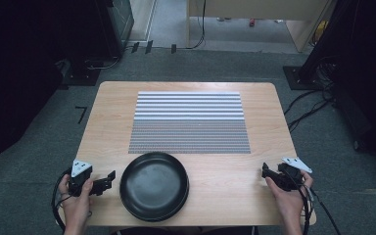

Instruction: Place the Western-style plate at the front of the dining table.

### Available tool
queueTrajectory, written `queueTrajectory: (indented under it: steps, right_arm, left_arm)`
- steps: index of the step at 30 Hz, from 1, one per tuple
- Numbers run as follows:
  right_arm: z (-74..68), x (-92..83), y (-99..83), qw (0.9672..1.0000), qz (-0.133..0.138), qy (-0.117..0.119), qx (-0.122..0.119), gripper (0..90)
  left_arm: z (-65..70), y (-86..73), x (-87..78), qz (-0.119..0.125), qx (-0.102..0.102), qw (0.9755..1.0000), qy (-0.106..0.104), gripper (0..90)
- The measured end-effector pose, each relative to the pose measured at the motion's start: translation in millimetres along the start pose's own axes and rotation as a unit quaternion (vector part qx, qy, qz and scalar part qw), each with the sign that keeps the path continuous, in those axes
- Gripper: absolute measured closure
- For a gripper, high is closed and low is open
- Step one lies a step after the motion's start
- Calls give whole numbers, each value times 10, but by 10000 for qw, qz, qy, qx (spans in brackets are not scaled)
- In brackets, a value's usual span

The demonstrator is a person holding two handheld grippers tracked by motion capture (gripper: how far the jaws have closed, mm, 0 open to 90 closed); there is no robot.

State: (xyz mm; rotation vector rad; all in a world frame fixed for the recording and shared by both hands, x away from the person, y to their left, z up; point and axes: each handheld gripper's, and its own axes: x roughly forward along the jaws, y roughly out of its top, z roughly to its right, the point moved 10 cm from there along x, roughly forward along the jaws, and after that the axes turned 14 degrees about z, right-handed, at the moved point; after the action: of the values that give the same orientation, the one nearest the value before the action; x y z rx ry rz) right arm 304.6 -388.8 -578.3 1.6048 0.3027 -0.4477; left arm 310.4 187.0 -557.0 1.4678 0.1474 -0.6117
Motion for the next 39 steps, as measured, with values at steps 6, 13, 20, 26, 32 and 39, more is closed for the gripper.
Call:
queueTrajectory:
  steps: [6,13,20,26,32,39]
  right_arm:
    - [-194,-58,57,9998,43,189,-99,160]
    - [-376,-141,140,9990,162,386,-148,158]
    - [-519,-189,145,9984,168,525,-100,163]
    - [-695,-229,155,9973,245,659,-225,169]
    - [-851,-258,136,9959,275,800,-309,176]
    - [-1113,-315,153,9935,377,1027,-319,205]
  left_arm:
    - [112,65,-41,39,-115,9998,-136,87]
    - [241,131,-80,86,-58,9996,-256,87]
    - [388,188,-121,162,-98,9990,-401,87]
    - [527,214,-133,157,-141,9982,-567,87]
    - [622,211,-126,127,-192,9974,-677,89]
    - [754,203,-104,103,-287,9959,-849,90]
